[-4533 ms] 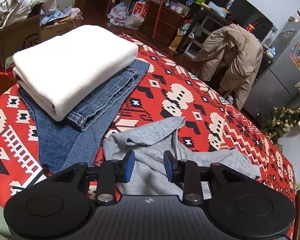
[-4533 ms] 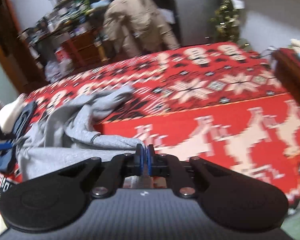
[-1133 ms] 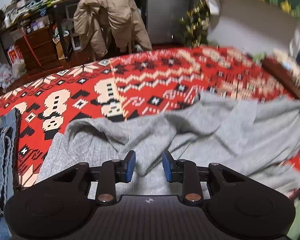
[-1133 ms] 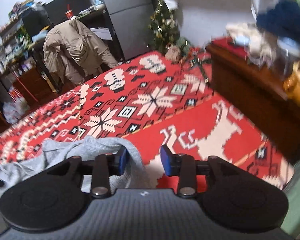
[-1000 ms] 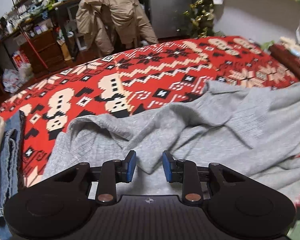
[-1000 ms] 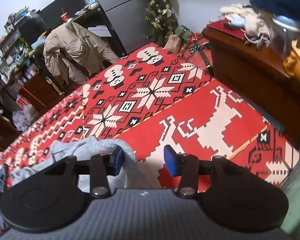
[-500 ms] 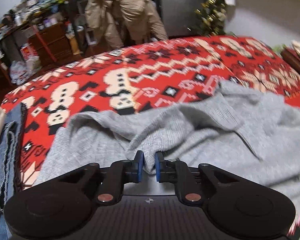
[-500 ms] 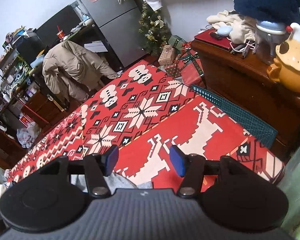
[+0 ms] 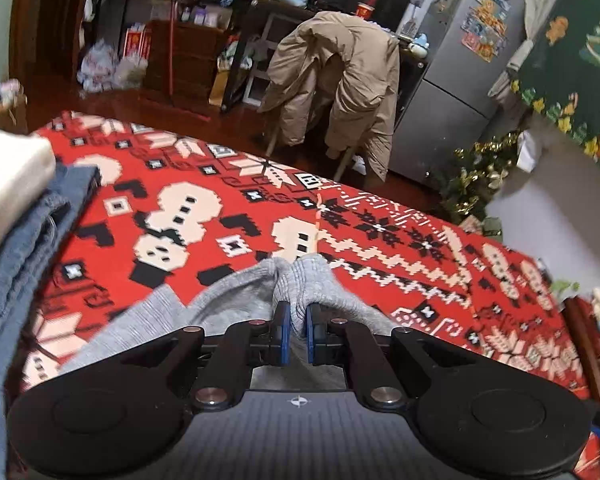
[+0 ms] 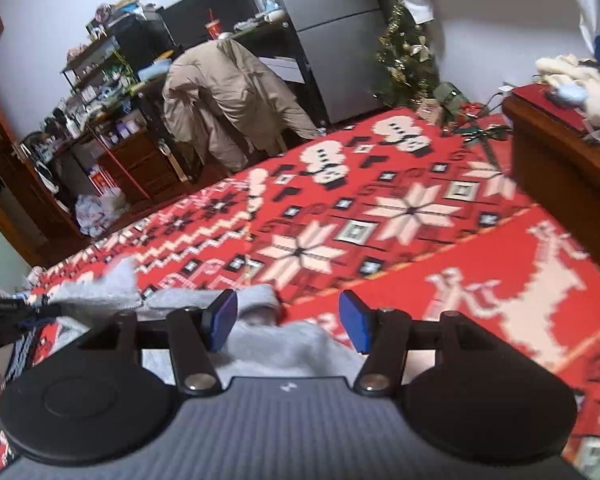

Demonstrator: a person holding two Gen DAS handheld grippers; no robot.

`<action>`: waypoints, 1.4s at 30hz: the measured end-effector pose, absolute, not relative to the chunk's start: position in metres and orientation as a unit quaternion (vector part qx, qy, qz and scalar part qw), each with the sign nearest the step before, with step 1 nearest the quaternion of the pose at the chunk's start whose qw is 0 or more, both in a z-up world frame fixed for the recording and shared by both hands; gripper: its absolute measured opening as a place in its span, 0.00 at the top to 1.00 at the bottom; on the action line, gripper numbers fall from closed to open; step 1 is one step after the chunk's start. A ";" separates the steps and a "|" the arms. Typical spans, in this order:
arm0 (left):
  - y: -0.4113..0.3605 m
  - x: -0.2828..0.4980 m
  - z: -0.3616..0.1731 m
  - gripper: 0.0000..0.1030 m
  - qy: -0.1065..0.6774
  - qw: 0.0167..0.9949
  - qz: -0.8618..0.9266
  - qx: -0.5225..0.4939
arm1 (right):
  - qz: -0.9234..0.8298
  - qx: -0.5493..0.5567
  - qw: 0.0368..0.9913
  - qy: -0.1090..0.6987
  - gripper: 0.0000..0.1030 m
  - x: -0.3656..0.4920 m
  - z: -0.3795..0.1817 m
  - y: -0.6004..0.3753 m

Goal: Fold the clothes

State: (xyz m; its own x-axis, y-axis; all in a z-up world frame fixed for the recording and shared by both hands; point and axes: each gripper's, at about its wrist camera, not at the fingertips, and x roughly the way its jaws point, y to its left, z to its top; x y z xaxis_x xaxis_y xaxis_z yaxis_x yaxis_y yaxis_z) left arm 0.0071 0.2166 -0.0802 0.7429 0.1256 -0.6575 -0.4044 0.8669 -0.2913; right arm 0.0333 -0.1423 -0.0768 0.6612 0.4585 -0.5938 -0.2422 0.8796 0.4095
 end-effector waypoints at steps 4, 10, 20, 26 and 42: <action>0.211 0.008 -0.081 0.92 0.330 0.913 0.147 -0.188 | 0.199 0.180 0.885 0.381 0.53 0.049 -0.093 -0.131; 0.216 0.011 -0.089 0.92 0.345 0.906 0.152 -0.193 | 0.201 0.123 0.902 0.361 0.53 0.066 -0.101 -0.107; 0.216 0.012 -0.092 0.92 0.348 0.905 0.153 -0.188 | 0.224 0.092 0.902 0.358 0.53 0.101 -0.131 -0.088; 0.216 0.014 -0.092 0.91 0.350 0.905 0.152 -0.186 | 0.271 0.028 0.889 0.368 0.54 0.083 -0.133 -0.077; 0.221 0.015 -0.098 0.91 0.361 0.898 0.152 -0.198 | 0.257 0.019 0.898 0.356 0.72 0.090 -0.131 -0.070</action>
